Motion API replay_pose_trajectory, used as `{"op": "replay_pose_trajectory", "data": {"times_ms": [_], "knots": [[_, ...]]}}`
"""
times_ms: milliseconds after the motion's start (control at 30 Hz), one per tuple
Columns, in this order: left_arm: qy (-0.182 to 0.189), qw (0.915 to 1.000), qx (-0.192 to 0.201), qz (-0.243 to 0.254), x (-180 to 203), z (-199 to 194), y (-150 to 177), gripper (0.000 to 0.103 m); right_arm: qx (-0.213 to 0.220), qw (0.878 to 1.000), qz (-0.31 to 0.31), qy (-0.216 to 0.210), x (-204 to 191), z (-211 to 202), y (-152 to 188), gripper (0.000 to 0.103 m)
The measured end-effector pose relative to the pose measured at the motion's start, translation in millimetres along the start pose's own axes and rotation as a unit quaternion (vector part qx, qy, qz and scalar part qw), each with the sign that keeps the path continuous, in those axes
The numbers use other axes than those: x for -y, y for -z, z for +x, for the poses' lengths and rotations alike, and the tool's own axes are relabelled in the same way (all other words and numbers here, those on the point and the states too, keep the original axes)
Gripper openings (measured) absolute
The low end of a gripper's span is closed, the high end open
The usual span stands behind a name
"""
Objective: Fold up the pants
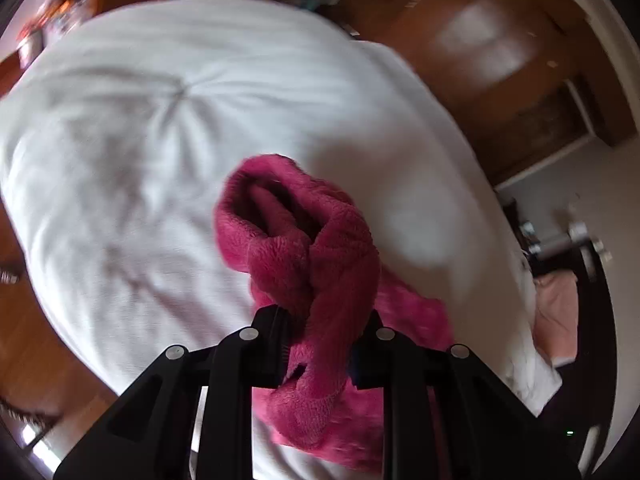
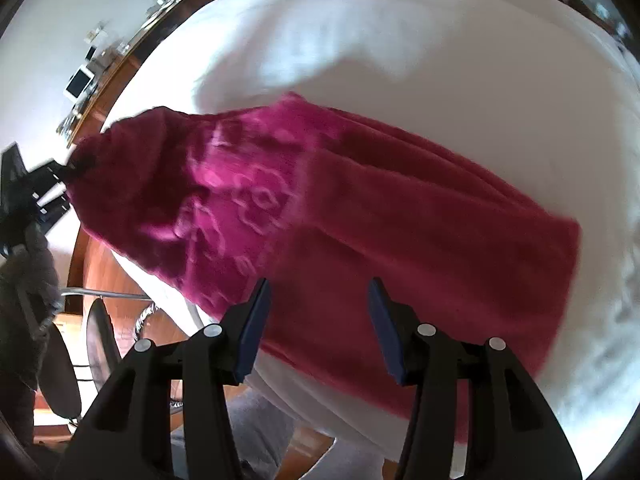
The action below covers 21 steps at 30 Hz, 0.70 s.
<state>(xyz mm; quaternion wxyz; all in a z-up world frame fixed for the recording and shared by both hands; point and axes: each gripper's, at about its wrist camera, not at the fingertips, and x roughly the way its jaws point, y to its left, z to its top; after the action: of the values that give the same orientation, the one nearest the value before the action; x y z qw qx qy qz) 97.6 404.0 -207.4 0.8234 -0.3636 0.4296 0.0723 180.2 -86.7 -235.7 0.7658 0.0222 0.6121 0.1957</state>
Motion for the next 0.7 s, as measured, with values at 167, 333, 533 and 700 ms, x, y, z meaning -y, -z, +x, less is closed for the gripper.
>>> {"op": "replay_pose_trajectory", "data": {"times_ms": [167, 333, 533, 700], "knots": [[0.043, 0.9968, 0.005, 0.068, 82, -12, 21, 0.020, 0.011, 0.998, 0.055, -0.005, 53, -26, 35, 0.052], [0.077, 0.9859, -0.011, 0.148, 157, -14, 54, 0.020, 0.032, 0.995, 0.090, -0.006, 93, -48, 61, 0.052], [0.113, 0.9637, -0.054, 0.236, 231, -12, 110, 0.020, 0.044, 0.990, 0.131, -0.011, 125, -62, 88, 0.052], [0.132, 0.9372, -0.101, 0.307, 276, -7, 169, 0.020, 0.047, 0.985, 0.166, -0.023, 152, -67, 107, 0.052]]}}
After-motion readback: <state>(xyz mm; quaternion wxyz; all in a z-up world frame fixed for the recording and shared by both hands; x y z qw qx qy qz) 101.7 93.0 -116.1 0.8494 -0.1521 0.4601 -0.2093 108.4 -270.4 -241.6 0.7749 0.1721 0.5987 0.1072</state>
